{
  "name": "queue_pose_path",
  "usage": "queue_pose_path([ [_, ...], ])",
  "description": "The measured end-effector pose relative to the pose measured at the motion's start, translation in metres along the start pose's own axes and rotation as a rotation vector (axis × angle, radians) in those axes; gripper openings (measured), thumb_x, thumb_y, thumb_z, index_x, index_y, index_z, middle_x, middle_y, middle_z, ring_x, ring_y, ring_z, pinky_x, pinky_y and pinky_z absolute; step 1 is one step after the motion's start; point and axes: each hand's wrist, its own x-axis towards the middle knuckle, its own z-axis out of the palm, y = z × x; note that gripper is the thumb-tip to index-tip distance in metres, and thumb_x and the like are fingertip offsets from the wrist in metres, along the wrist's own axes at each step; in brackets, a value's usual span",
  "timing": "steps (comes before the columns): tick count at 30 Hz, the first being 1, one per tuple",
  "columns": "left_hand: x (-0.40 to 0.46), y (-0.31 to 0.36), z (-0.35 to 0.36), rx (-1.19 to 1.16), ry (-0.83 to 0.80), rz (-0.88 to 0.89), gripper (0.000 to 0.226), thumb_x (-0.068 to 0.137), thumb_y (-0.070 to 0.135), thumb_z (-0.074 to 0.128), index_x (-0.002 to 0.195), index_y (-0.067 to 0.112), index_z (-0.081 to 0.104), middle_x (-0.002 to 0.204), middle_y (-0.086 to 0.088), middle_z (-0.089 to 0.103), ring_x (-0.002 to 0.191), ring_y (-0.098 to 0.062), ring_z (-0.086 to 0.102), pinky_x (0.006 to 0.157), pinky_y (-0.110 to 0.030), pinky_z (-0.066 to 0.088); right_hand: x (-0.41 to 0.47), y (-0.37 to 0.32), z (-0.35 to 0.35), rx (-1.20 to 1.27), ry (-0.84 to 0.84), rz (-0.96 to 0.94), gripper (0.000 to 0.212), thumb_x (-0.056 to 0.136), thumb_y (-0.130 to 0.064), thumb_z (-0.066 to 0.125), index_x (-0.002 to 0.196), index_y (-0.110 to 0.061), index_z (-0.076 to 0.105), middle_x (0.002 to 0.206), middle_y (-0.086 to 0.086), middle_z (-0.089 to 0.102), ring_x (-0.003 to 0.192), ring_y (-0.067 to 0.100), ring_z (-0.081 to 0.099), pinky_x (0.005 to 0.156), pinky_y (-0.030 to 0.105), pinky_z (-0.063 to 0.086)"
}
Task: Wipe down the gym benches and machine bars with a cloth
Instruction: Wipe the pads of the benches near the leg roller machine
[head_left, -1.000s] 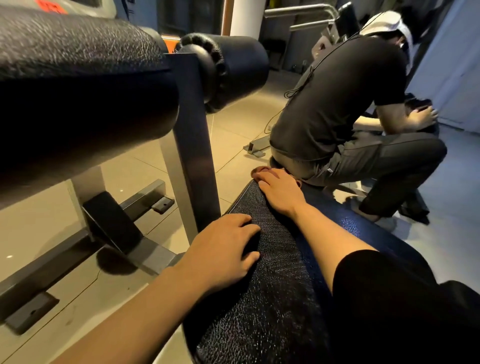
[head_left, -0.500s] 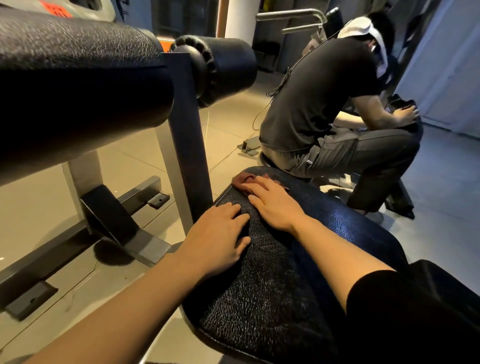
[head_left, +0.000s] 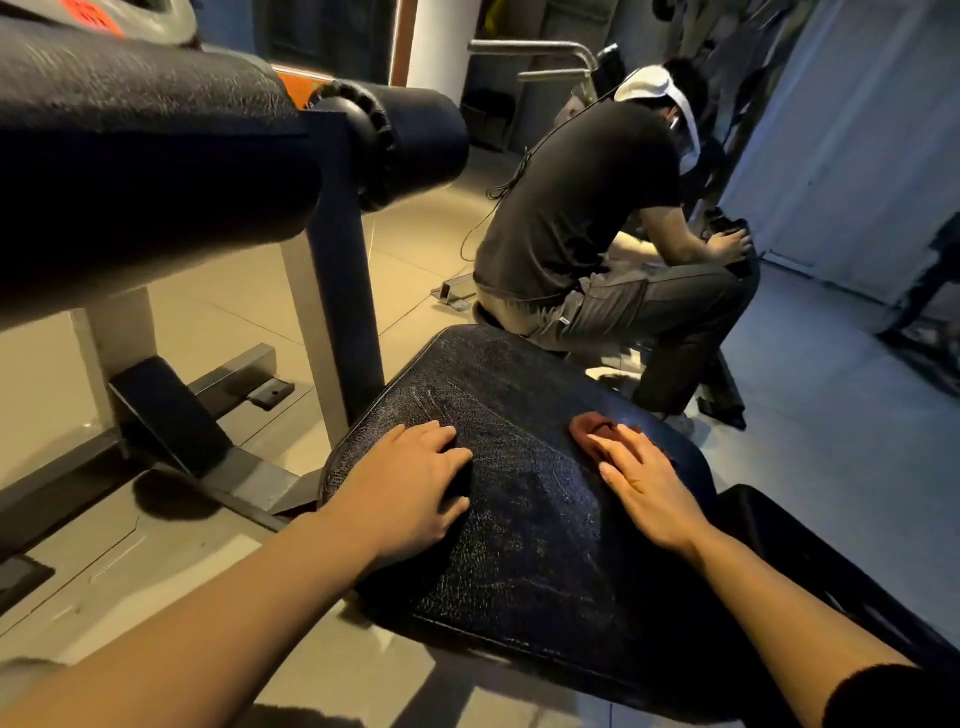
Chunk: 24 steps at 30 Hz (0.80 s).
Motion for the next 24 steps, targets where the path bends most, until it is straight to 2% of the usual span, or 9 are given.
queue_pose_path([
  [3, -0.010, -0.005, -0.006, 0.017, 0.006, -0.006, 0.059, 0.096, 0.049, 0.046, 0.149, 0.027, 0.031, 0.158, 0.000, 0.022, 0.146, -0.017, 0.015, 0.120, -0.034, 0.012, -0.003, -0.027, 0.003, -0.002, 0.008, 0.005, 0.047, 0.104, -0.040, 0.033, 0.150, -0.034, 0.030, 0.162, 0.004, 0.014, 0.149, 0.026, 0.006, 0.122, 0.044, 0.006],
  [6, -0.022, -0.015, -0.013, 0.039, -0.002, -0.040, 0.058, 0.096, 0.049, 0.046, 0.148, 0.028, 0.032, 0.157, 0.000, 0.023, 0.145, -0.018, 0.018, 0.119, -0.034, 0.015, 0.008, -0.084, 0.012, 0.034, 0.007, -0.109, 0.047, 0.104, -0.039, 0.034, 0.151, -0.032, 0.029, 0.162, 0.006, 0.012, 0.150, 0.025, 0.003, 0.122, 0.039, 0.003],
  [9, -0.035, -0.024, -0.020, 0.034, -0.019, -0.072, 0.056, 0.096, 0.048, 0.047, 0.146, 0.026, 0.036, 0.153, -0.001, 0.029, 0.140, -0.018, 0.027, 0.115, -0.031, 0.023, 0.028, -0.151, 0.025, 0.024, -0.020, -0.241, 0.048, 0.105, -0.041, 0.031, 0.152, -0.034, 0.027, 0.163, 0.007, 0.010, 0.150, 0.027, 0.001, 0.122, 0.041, 0.003],
  [12, -0.046, -0.030, -0.022, 0.005, -0.028, -0.110, 0.055, 0.096, 0.047, 0.047, 0.145, 0.025, 0.037, 0.153, -0.001, 0.031, 0.139, -0.018, 0.029, 0.114, -0.031, 0.026, 0.040, -0.193, 0.033, 0.014, -0.026, -0.285, 0.047, 0.105, -0.041, 0.028, 0.152, -0.035, 0.028, 0.163, 0.008, 0.010, 0.149, 0.030, 0.000, 0.122, 0.042, 0.001],
  [17, -0.053, -0.028, -0.022, 0.005, -0.005, -0.095, 0.049, 0.096, 0.041, 0.050, 0.142, 0.023, 0.042, 0.147, 0.001, 0.039, 0.134, -0.016, 0.036, 0.111, -0.029, 0.029, 0.030, -0.193, 0.033, 0.043, -0.043, -0.339, 0.044, 0.105, -0.040, 0.030, 0.148, -0.036, 0.035, 0.162, 0.007, 0.015, 0.149, 0.029, 0.005, 0.121, 0.042, 0.004],
  [20, -0.047, -0.017, -0.020, -0.016, 0.035, -0.029, 0.047, 0.094, 0.039, 0.053, 0.138, 0.022, 0.048, 0.143, 0.002, 0.045, 0.130, -0.015, 0.041, 0.109, -0.027, 0.031, 0.013, -0.175, 0.030, 0.051, -0.028, -0.368, 0.043, 0.104, -0.039, 0.034, 0.147, -0.038, 0.037, 0.161, 0.004, 0.016, 0.149, 0.024, 0.005, 0.121, 0.039, 0.007],
  [24, -0.040, 0.010, -0.010, -0.050, 0.041, 0.086, 0.050, 0.093, 0.039, 0.055, 0.139, 0.020, 0.048, 0.145, 0.000, 0.043, 0.133, -0.017, 0.039, 0.111, -0.026, 0.026, -0.010, -0.132, 0.027, 0.063, -0.012, -0.310, 0.041, 0.104, -0.041, 0.035, 0.145, -0.041, 0.039, 0.161, 0.000, 0.017, 0.150, 0.020, 0.005, 0.122, 0.039, 0.010],
])
